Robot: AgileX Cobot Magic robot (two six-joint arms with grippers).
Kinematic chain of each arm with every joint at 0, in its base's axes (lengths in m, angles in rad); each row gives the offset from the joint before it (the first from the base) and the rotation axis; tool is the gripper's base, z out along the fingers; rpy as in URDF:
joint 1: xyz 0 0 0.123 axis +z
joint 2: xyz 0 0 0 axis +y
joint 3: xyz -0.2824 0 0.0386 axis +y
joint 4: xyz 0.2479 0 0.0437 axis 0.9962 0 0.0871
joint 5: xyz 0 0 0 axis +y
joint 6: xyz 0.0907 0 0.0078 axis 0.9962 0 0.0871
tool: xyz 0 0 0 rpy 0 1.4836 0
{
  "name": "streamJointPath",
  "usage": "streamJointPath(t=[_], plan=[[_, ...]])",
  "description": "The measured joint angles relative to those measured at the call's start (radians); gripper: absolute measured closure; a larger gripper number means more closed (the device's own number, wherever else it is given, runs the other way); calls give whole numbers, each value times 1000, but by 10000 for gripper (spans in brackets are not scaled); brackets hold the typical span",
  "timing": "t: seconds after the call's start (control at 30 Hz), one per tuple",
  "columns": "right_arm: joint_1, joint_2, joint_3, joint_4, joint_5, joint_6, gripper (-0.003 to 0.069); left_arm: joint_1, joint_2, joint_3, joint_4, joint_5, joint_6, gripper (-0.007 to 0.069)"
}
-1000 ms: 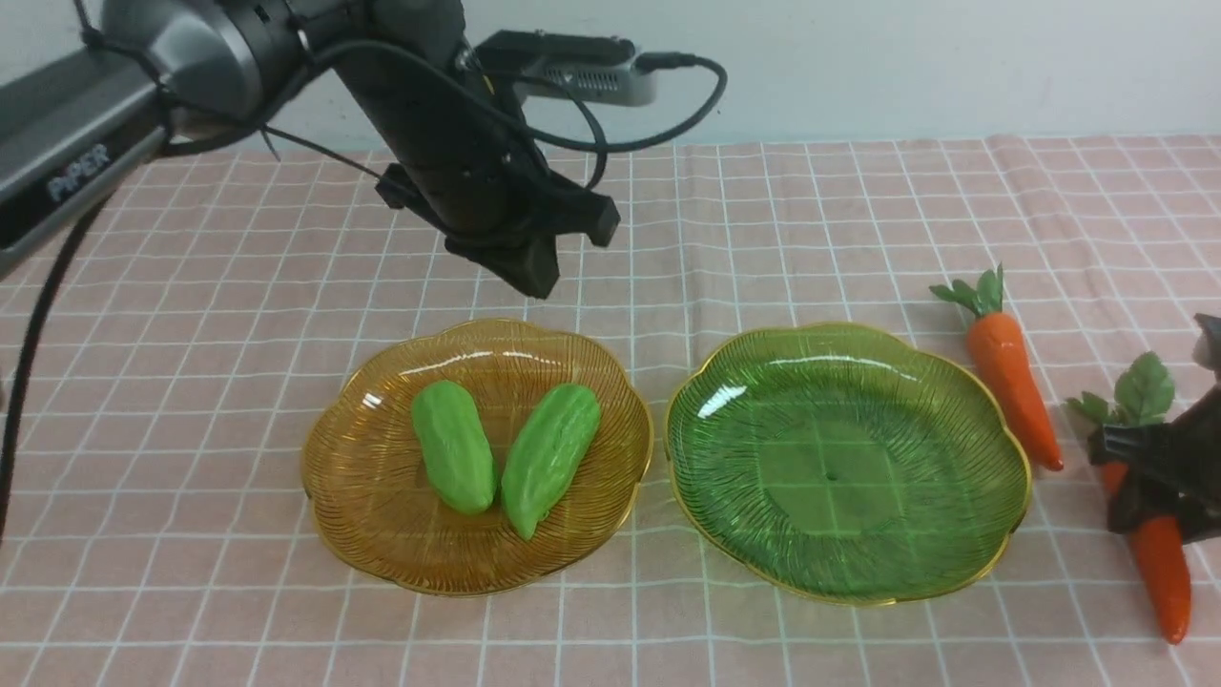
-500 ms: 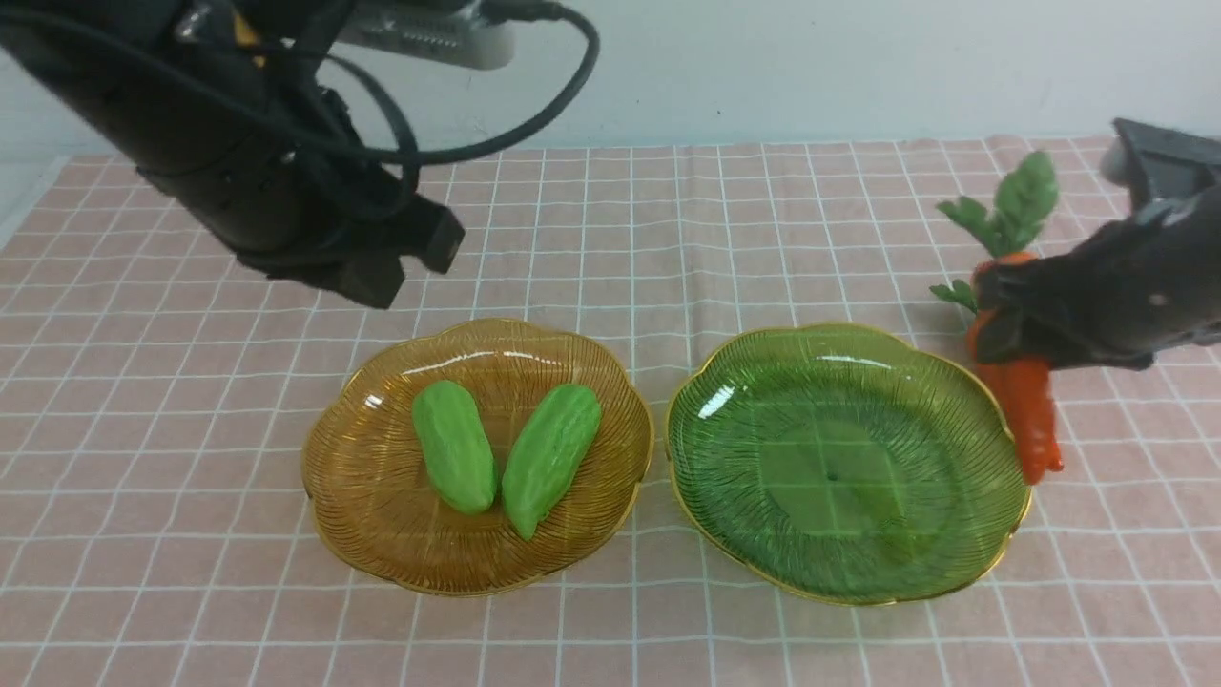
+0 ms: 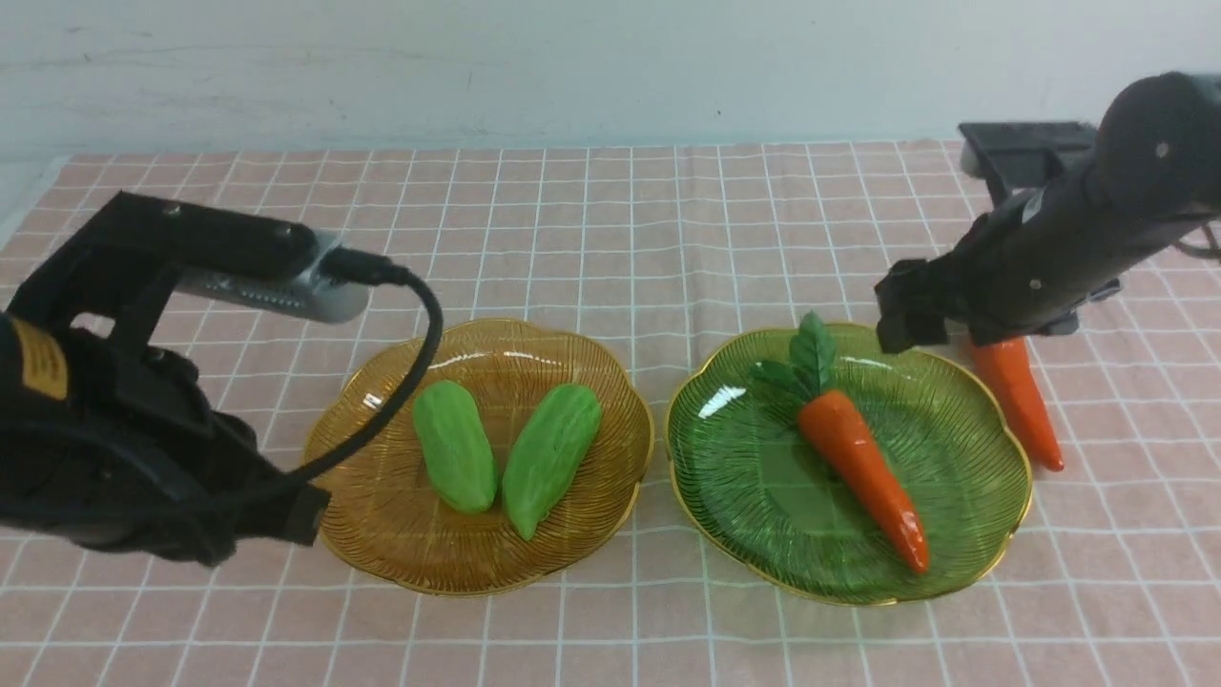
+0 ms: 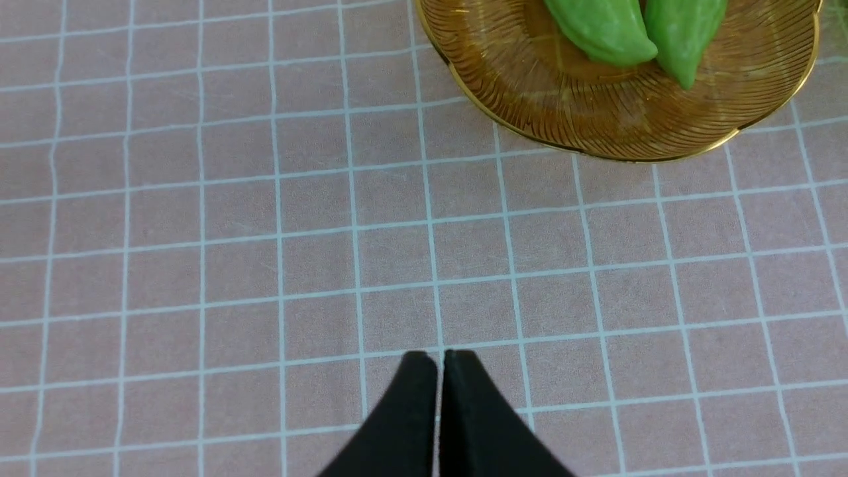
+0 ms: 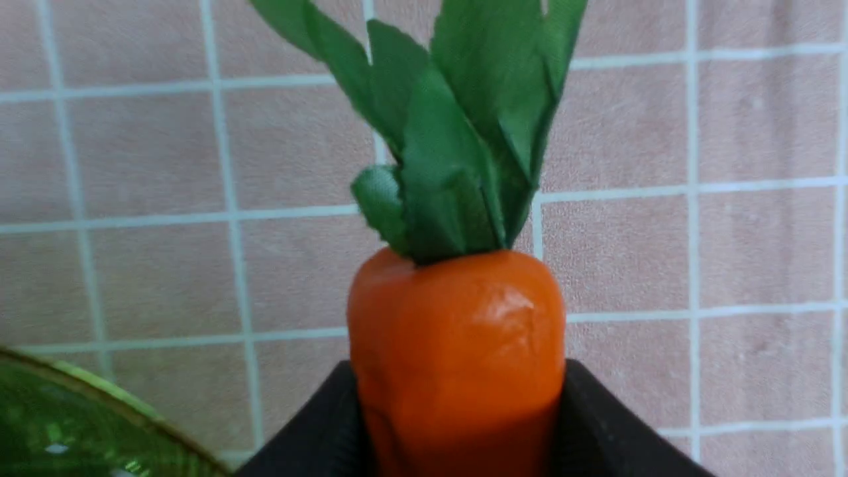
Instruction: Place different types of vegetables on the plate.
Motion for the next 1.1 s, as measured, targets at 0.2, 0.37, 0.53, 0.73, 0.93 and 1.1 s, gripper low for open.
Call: streamJointPath(t=[0.2, 0.37, 0.53, 0.73, 0.93, 1.1], plan=[[81, -196, -45, 199, 140, -93, 351, 0, -31, 0, 1, 4, -1, 628], [246, -175, -10, 265, 197, -114, 351, 0, -32, 0, 1, 4, -2, 628], [328, -111, 12, 265, 200, -88, 328, 0, -32, 0, 1, 4, -2, 628], [340, -124, 15, 209, 200, -117, 144, 0, -32, 0, 1, 4, 0, 628], [340, -333, 19, 194, 201, -125, 374, 0, -32, 0, 0, 4, 2, 628], [340, -531, 47, 193, 203, -126, 578, 0, -32, 0, 2, 4, 4, 628]])
